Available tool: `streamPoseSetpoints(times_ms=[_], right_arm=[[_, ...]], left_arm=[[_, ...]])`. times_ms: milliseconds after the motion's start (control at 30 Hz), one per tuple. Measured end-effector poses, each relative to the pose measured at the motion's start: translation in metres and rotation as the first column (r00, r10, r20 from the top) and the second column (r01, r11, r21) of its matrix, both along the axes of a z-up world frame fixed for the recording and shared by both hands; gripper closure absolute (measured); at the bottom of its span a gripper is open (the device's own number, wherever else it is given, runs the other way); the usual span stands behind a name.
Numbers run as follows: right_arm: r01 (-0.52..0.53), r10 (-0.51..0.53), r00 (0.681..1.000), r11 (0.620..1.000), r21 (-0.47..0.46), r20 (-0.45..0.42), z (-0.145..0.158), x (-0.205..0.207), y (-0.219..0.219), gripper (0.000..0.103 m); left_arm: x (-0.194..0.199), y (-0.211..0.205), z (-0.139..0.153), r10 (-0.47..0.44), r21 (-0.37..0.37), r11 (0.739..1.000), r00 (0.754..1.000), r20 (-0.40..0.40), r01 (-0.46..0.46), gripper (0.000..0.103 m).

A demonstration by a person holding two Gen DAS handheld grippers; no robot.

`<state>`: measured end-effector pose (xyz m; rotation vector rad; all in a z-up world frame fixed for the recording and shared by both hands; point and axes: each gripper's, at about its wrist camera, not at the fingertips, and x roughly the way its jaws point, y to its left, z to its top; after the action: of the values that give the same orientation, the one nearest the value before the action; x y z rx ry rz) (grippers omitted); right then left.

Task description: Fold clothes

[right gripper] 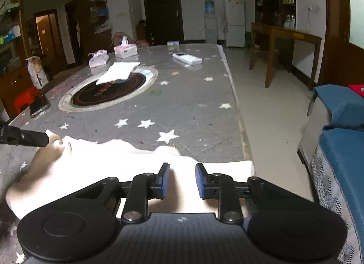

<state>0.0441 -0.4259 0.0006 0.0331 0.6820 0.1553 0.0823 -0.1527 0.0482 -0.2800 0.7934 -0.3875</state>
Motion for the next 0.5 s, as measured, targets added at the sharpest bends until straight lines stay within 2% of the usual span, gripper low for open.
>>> streamPoseSetpoints(times_ms=[133,333,433,500], right_arm=[[-0.007,0.007,1.0,1.0,-0.004,-0.01,-0.003,0.005,0.0,0.073],[-0.023,0.023,1.0,1.0,-0.01,0.01,0.007,-0.002,0.002,0.064],[-0.043,0.043,0.999,0.999,0.019,0.023,0.013,-0.011,0.006,0.054],[-0.07,0.069,0.997,0.998,0.012,0.028,0.013,-0.018,0.013,0.053]], left_arm=[[0.009,-0.017,-0.004,-0.059,-0.015,0.998,0.998,-0.021,0.058,0.085],[0.02,-0.038,-0.007,-0.115,-0.014,0.993,0.993,-0.032,0.115,0.085],[0.024,-0.044,-0.009,-0.148,-0.023,0.989,0.989,-0.031,0.147,0.084],[0.028,-0.047,-0.015,-0.146,-0.016,0.989,0.988,-0.053,0.145,0.084]])
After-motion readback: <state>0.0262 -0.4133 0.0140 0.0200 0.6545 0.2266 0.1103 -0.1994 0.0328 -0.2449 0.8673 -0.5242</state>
